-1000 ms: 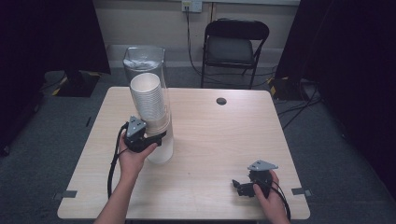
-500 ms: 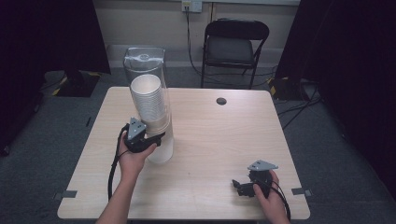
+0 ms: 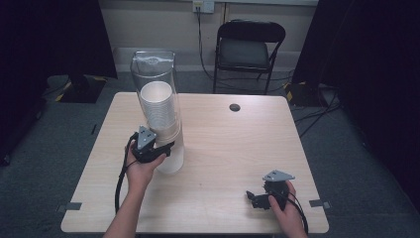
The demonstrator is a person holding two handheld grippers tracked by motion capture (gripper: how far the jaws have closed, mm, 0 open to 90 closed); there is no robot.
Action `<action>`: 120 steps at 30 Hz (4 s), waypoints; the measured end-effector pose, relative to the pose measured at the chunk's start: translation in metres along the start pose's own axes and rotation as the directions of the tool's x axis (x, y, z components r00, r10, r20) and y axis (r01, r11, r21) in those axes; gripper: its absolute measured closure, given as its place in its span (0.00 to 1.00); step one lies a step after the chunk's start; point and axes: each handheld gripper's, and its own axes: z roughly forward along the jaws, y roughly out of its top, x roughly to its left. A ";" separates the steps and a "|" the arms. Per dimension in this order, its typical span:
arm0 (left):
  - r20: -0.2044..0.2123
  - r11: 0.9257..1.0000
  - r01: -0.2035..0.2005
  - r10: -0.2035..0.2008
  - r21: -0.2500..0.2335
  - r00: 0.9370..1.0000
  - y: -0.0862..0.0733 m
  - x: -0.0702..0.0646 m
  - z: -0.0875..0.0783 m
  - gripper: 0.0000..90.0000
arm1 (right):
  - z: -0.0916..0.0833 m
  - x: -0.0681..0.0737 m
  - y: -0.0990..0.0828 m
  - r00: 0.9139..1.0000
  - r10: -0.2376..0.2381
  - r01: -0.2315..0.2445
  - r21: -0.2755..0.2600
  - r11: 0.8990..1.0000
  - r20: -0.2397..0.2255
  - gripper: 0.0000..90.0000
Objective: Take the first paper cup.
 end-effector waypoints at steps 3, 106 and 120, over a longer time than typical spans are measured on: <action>-0.013 0.997 -0.029 0.030 0.070 0.999 -0.005 0.001 0.002 0.40 | 0.000 0.000 0.000 1.000 -0.001 0.001 0.000 1.000 0.000 0.00; 0.444 0.943 -0.226 0.099 0.244 0.891 -0.074 -0.088 -0.008 0.38 | 0.001 0.086 0.136 0.943 -0.039 0.004 -0.106 0.994 -0.331 0.33; 0.462 0.944 -0.242 0.115 0.225 0.879 -0.072 -0.094 -0.009 0.38 | 0.008 0.103 0.141 0.923 -0.030 0.022 -0.025 0.999 -0.384 0.60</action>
